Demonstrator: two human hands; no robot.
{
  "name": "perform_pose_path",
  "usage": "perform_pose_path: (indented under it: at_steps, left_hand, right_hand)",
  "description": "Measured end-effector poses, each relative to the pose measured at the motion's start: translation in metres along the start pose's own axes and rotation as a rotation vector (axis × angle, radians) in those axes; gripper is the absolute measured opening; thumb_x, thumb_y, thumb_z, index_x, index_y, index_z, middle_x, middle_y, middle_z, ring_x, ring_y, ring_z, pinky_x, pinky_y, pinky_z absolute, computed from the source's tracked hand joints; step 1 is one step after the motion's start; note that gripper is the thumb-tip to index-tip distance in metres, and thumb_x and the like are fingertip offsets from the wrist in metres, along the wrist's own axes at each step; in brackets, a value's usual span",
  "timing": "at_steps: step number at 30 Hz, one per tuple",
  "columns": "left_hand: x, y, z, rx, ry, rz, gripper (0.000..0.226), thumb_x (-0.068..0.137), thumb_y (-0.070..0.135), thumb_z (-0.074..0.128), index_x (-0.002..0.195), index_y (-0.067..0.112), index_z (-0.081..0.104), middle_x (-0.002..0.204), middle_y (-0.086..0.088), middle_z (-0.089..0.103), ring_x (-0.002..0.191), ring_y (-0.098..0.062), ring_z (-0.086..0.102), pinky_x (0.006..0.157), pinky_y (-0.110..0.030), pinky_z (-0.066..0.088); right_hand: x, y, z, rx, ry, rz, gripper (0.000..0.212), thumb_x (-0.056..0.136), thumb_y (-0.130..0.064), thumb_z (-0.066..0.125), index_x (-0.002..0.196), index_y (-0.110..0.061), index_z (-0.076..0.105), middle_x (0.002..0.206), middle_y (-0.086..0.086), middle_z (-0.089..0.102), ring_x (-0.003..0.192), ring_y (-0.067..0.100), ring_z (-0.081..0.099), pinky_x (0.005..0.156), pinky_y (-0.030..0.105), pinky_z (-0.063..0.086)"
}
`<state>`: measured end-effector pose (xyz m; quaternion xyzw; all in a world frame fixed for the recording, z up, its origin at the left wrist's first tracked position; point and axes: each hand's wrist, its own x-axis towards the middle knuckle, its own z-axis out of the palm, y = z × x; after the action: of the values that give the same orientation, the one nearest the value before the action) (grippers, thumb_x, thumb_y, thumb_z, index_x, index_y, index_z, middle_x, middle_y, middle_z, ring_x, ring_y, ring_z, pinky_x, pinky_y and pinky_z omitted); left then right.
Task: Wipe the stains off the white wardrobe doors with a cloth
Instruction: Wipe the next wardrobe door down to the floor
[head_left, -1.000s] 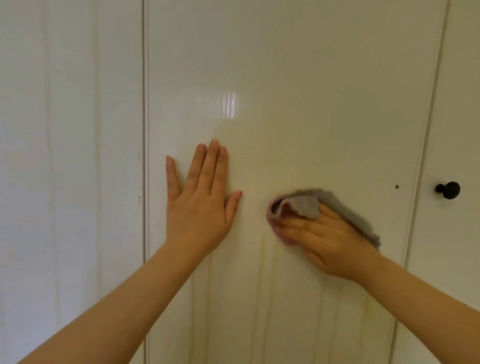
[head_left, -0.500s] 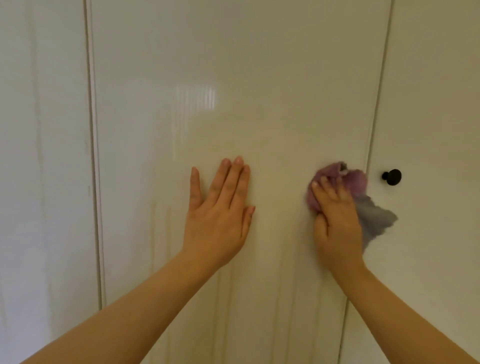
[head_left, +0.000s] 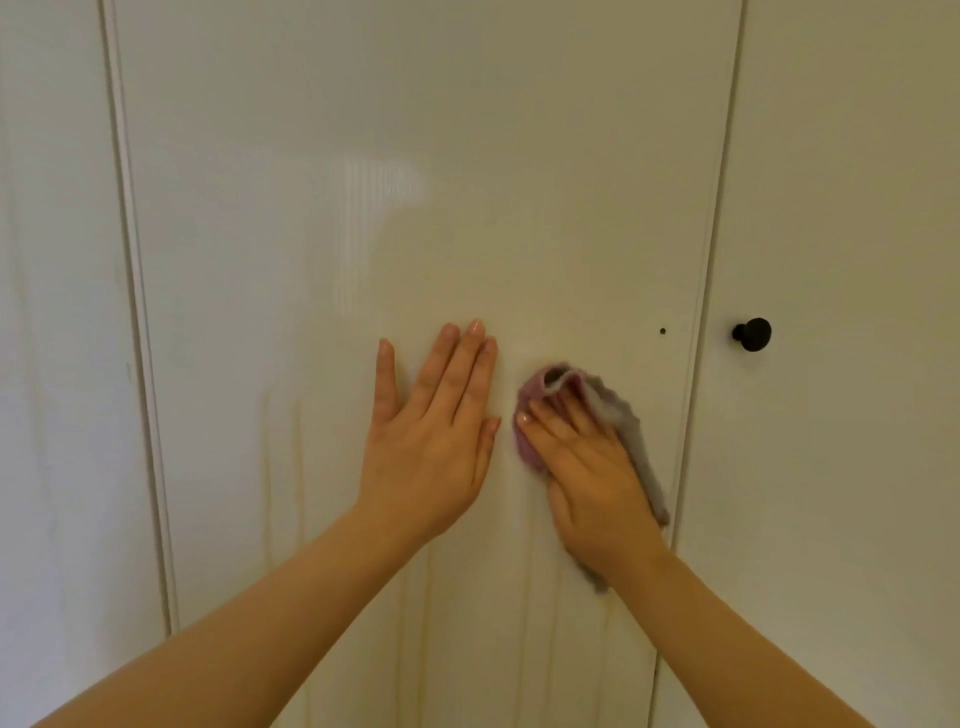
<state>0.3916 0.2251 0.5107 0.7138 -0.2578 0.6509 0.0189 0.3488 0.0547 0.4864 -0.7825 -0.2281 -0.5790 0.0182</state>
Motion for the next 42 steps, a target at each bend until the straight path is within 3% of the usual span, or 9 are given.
perform_pose_path:
  at_steps: [3, 6, 14, 19, 24, 28, 31, 34, 42]
  left_hand:
    - [0.001, -0.006, -0.001, 0.007, 0.017, -0.02, 0.055, 0.097, 0.031, 0.031, 0.144, 0.003, 0.026, 0.151, -0.01, 0.024, 0.14, -0.024, 0.024, 0.113, -0.055, 0.003]
    - [-0.004, -0.021, -0.007, 0.019, 0.054, -0.02, 0.053, 0.099, 0.03, 0.03, 0.145, 0.005, 0.024, 0.153, -0.009, 0.025, 0.14, -0.024, 0.023, 0.113, -0.055, 0.003]
    - [-0.042, -0.085, -0.037, 0.076, 0.097, -0.096, 0.05, 0.099, 0.024, 0.032, 0.145, 0.004, 0.024, 0.151, -0.009, 0.026, 0.144, -0.019, 0.014, 0.114, -0.053, 0.001]
    - [-0.074, -0.125, -0.062, 0.143, 0.016, -0.186, 0.048, 0.097, 0.018, 0.031, 0.143, 0.003, 0.027, 0.148, -0.01, 0.027, 0.138, -0.026, 0.026, 0.114, -0.053, 0.001]
    - [-0.106, -0.149, -0.072, 0.175, -0.122, -0.266, 0.049, 0.097, 0.02, 0.026, 0.144, 0.005, 0.026, 0.15, -0.009, 0.025, 0.139, -0.024, 0.023, 0.113, -0.053, 0.001]
    - [-0.118, -0.139, -0.068, 0.157, -0.183, -0.268, 0.048, 0.098, 0.023, 0.025, 0.143, 0.007, 0.029, 0.149, -0.011, 0.033, 0.139, -0.023, 0.024, 0.113, -0.052, 0.002]
    - [-0.121, -0.137, -0.068, 0.128, -0.184, -0.277, 0.05, 0.095, 0.02, 0.03, 0.143, 0.007, 0.029, 0.149, -0.01, 0.031, 0.139, -0.023, 0.023, 0.113, -0.052, 0.004]
    - [-0.119, -0.138, -0.07, 0.104, -0.157, -0.309, 0.048, 0.101, 0.024, 0.018, 0.145, 0.008, 0.024, 0.151, -0.006, 0.026, 0.143, -0.018, 0.016, 0.114, -0.049, 0.0]
    - [-0.125, -0.145, -0.075, 0.072, -0.084, -0.395, 0.05, 0.098, 0.023, 0.023, 0.146, 0.009, 0.021, 0.152, -0.005, 0.02, 0.145, -0.01, -0.006, 0.115, -0.044, -0.003]
  right_hand:
    - [0.013, 0.026, -0.018, 0.019, 0.027, 0.069, 0.042, 0.088, -0.008, 0.033, 0.126, -0.005, 0.05, 0.128, 0.012, 0.053, 0.121, 0.029, 0.046, 0.107, 0.028, 0.025]
    - [0.022, 0.029, -0.021, 0.026, 0.2, 0.321, 0.05, 0.08, -0.003, 0.031, 0.125, 0.005, 0.051, 0.131, 0.008, 0.044, 0.128, 0.029, 0.034, 0.112, 0.028, 0.015]
    - [0.073, -0.073, 0.04, 0.156, 0.133, -0.123, 0.038, 0.099, -0.014, 0.031, 0.116, 0.0, 0.061, 0.127, 0.013, 0.055, 0.125, 0.025, 0.041, 0.113, 0.035, 0.02]
    - [0.109, -0.113, 0.068, 0.222, 0.083, -0.245, 0.034, 0.088, -0.005, 0.043, 0.114, 0.002, 0.063, 0.122, 0.015, 0.06, 0.121, 0.029, 0.047, 0.105, 0.049, 0.034]
    - [0.123, -0.134, 0.074, 0.213, 0.103, -0.196, 0.036, 0.092, -0.007, 0.036, 0.114, 0.007, 0.061, 0.122, 0.022, 0.058, 0.122, 0.038, 0.047, 0.111, 0.039, 0.018]
    - [0.061, -0.147, 0.093, 0.186, -0.145, -0.31, 0.038, 0.09, -0.003, 0.046, 0.124, -0.015, 0.057, 0.128, -0.001, 0.058, 0.125, 0.017, 0.047, 0.105, 0.043, 0.036]
    - [0.057, -0.154, 0.087, 0.257, -0.302, -0.279, 0.027, 0.097, -0.032, 0.043, 0.121, -0.033, 0.055, 0.131, -0.019, 0.051, 0.122, -0.012, 0.041, 0.11, 0.023, 0.029]
    - [0.084, -0.154, 0.08, 0.256, -0.138, -0.111, 0.038, 0.095, -0.013, 0.035, 0.125, -0.001, 0.055, 0.133, 0.011, 0.051, 0.126, 0.017, 0.043, 0.11, 0.034, 0.027]
    - [0.069, -0.166, 0.078, 0.167, -0.116, -0.102, 0.044, 0.084, -0.02, 0.043, 0.123, -0.005, 0.059, 0.126, 0.01, 0.059, 0.119, 0.026, 0.053, 0.108, 0.039, 0.023]
